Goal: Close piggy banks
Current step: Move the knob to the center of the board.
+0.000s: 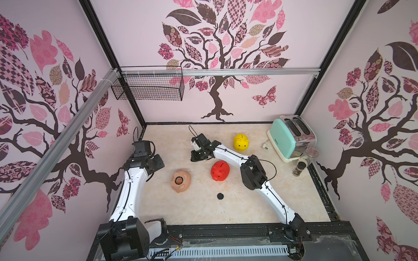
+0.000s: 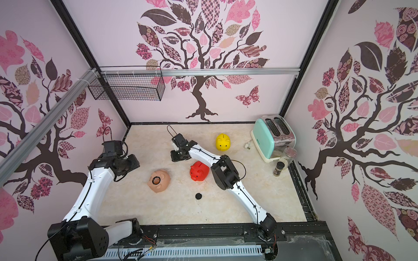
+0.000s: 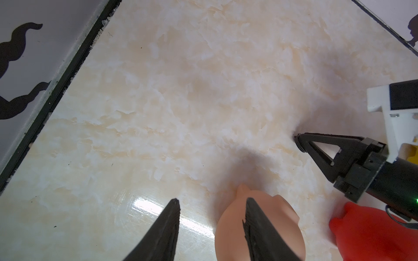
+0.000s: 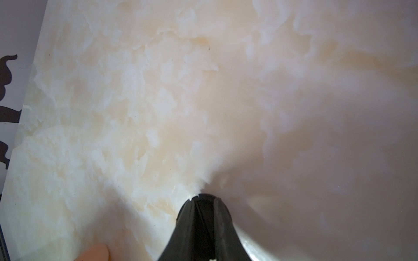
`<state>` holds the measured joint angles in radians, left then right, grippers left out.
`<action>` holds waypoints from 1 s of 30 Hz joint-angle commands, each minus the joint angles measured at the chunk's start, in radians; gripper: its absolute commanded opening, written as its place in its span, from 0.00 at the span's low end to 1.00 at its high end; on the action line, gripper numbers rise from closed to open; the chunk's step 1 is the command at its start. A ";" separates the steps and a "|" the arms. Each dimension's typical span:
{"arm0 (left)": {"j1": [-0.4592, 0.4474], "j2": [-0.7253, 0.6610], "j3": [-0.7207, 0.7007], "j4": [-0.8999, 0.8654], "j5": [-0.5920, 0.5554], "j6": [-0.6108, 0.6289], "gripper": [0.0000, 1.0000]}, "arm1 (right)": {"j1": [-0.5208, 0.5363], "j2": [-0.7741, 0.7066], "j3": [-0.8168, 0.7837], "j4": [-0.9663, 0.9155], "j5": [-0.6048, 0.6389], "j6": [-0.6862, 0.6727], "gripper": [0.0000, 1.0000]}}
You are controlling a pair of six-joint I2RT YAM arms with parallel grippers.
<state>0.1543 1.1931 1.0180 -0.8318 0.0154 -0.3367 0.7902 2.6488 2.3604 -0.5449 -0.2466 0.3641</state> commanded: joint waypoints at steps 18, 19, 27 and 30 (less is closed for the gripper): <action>-0.007 0.025 0.004 0.006 0.003 0.027 0.49 | -0.025 -0.027 0.000 -0.221 0.298 -0.154 0.21; -0.008 0.026 0.004 0.007 0.003 0.028 0.49 | -0.025 -0.030 0.001 -0.219 0.293 -0.155 0.22; -0.015 0.029 0.005 0.005 -0.003 0.033 0.49 | -0.025 -0.064 0.003 -0.221 0.279 -0.142 0.28; -0.015 0.031 0.005 0.004 -0.003 0.032 0.49 | -0.025 -0.078 0.002 -0.221 0.282 -0.143 0.28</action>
<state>0.1432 1.2194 1.0180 -0.8322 0.0162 -0.3134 0.7673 2.6110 2.3638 -0.7006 0.0193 0.2199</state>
